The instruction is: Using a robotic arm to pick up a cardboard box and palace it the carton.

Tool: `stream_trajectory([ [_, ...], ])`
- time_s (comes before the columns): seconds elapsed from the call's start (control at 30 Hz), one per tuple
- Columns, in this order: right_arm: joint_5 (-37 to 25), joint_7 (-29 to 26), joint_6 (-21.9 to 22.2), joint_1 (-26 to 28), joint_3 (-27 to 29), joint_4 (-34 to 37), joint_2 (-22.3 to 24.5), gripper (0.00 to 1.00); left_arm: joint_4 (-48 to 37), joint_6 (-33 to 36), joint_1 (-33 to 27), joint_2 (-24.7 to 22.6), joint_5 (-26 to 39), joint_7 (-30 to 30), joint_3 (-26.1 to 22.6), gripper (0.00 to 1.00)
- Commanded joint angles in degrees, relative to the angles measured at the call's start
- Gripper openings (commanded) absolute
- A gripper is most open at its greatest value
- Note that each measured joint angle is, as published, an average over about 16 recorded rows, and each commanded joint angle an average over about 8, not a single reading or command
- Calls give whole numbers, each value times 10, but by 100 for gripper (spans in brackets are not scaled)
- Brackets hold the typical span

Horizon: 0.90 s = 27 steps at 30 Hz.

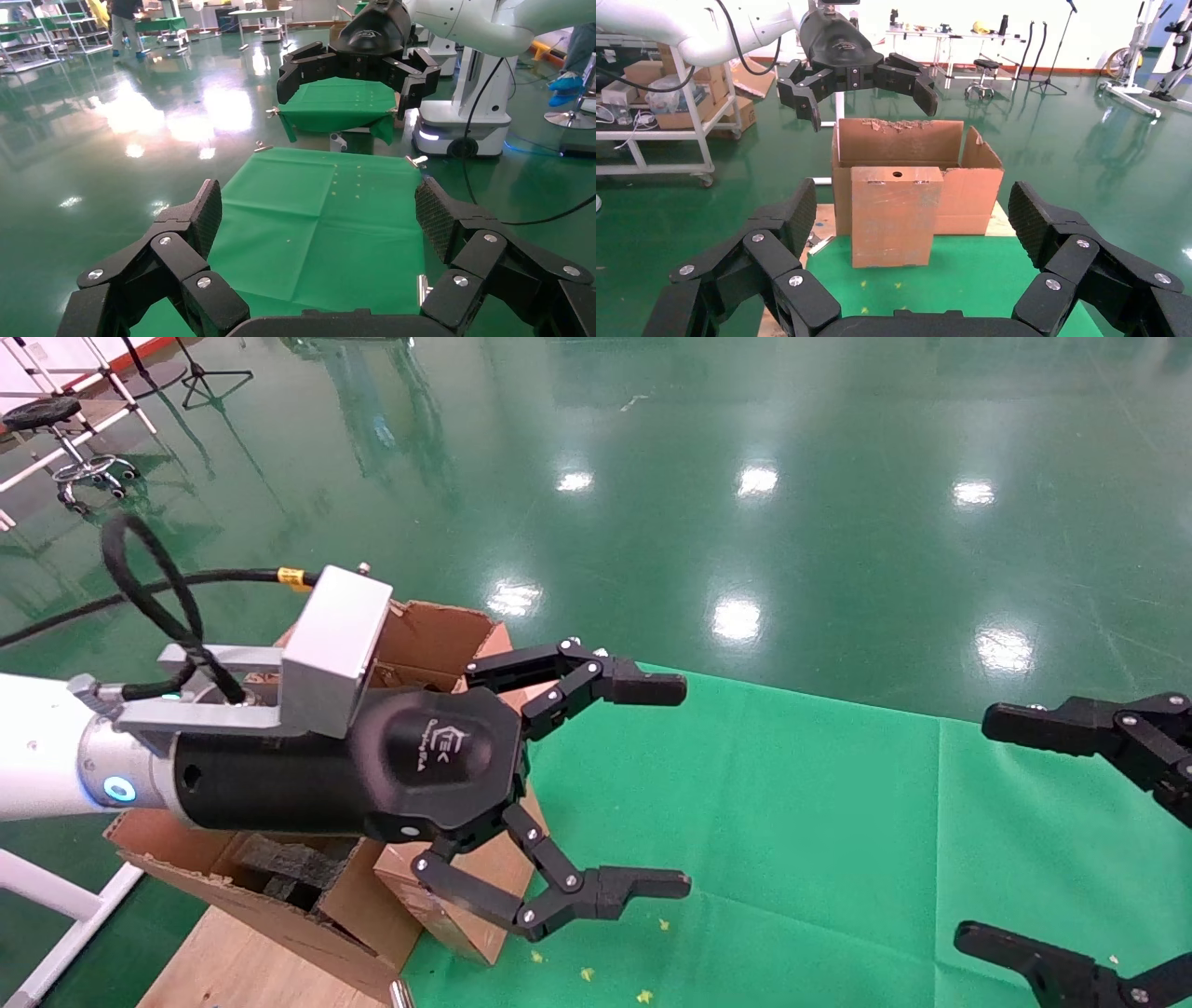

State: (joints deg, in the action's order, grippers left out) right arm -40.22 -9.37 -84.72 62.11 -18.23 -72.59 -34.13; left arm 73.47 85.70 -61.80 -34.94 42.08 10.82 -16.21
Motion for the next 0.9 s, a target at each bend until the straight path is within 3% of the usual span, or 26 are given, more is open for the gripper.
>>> stream_trajectory([
  [0.03,0,0,0,0,0,0,0,99,0,0,1,0,-1,0,0,100],
  [0.1,0,0,0,0,0,0,0,90,1,0,0,0,1,0,0,100],
  [0.3,0,0,0,0,0,0,0,18,16,0,-27,21,60,15,-18,100],
  [0.37,0,0,0,0,0,0,0,2,23,-5,-44,31,99,30,-29,100],
  [0.53,0,0,0,0,0,0,0,0,32,-18,-74,45,171,64,-50,100],
  [0.8,0,0,0,0,0,0,0,0,31,-22,-94,49,211,71,-61,100],
  [0.9,0,0,0,0,0,0,0,0,34,-25,-123,53,270,90,-75,100],
])
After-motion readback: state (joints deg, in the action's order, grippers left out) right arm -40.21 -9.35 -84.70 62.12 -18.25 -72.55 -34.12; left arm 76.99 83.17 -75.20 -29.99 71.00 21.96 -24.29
